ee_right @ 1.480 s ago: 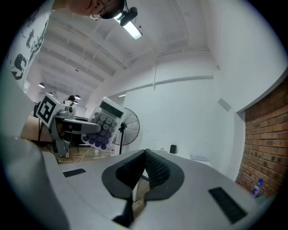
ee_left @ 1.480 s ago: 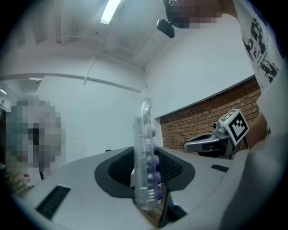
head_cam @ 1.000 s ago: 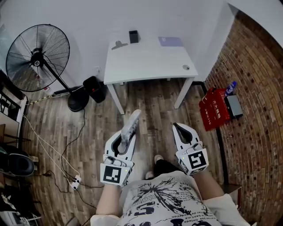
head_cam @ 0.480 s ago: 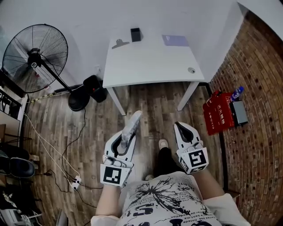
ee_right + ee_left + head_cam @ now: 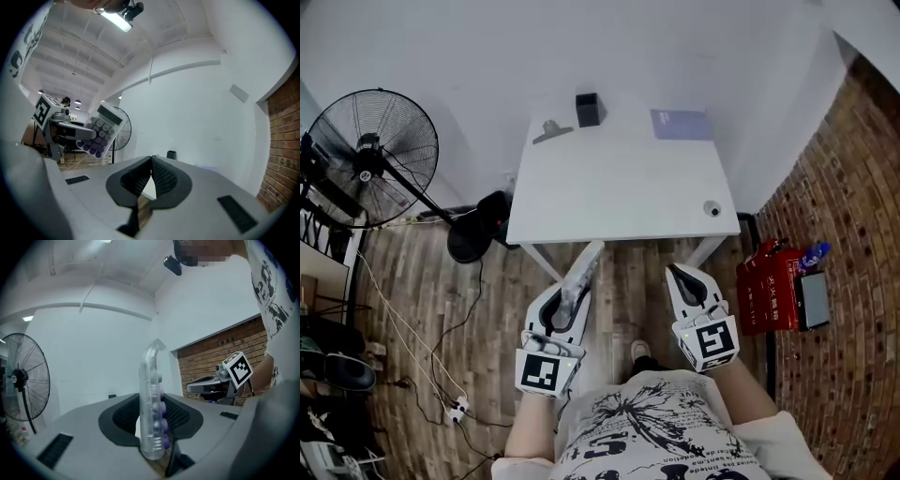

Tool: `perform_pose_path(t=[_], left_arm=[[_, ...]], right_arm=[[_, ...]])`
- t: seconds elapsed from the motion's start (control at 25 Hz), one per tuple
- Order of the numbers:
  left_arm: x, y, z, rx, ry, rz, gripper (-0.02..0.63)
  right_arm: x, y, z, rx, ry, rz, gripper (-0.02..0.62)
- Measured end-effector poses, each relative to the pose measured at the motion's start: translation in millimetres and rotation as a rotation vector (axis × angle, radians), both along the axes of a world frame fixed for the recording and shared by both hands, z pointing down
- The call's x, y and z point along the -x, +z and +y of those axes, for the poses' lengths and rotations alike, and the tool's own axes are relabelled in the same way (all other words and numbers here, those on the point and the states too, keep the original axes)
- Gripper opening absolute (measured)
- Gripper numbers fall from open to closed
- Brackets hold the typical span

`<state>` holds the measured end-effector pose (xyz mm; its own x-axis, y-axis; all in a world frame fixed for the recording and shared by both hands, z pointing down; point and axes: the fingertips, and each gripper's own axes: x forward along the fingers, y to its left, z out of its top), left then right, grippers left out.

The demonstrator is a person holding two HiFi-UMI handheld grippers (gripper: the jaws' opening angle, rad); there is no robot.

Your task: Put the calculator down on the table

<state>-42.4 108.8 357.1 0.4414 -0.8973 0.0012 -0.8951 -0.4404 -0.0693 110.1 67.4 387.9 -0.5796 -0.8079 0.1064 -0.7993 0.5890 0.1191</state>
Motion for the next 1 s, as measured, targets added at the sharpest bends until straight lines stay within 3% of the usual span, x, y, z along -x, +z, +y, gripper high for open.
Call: perform_pose_path(t=[0.2,0.52,0.64,1.0], left_arm=[[-17.9,-3.2,-72.0,-0.009,-0.030,-0.012,0.144],[-15.5,13.3,-158.4,0.070,-0.022,-0.013,0.144],[-8.6,28.5,-195.1,0.130,0.004,-0.046,0.144],[14.4,61.9,-319.5,0.202,0.108,-0.024,0.144]], right_arm=[[-15.1,-5.4,-75.4,-0.022,-0.040,0.014,0.014],[-5.1,-6.3,-161.6,-0.013,-0.056,-0.006,0.015],[2.2,-0.3,-195.1,-0.006,-0.047,0.004,0.014],[34.1,16.0,-308.1,0.025,0.018,0.011,0.015]])
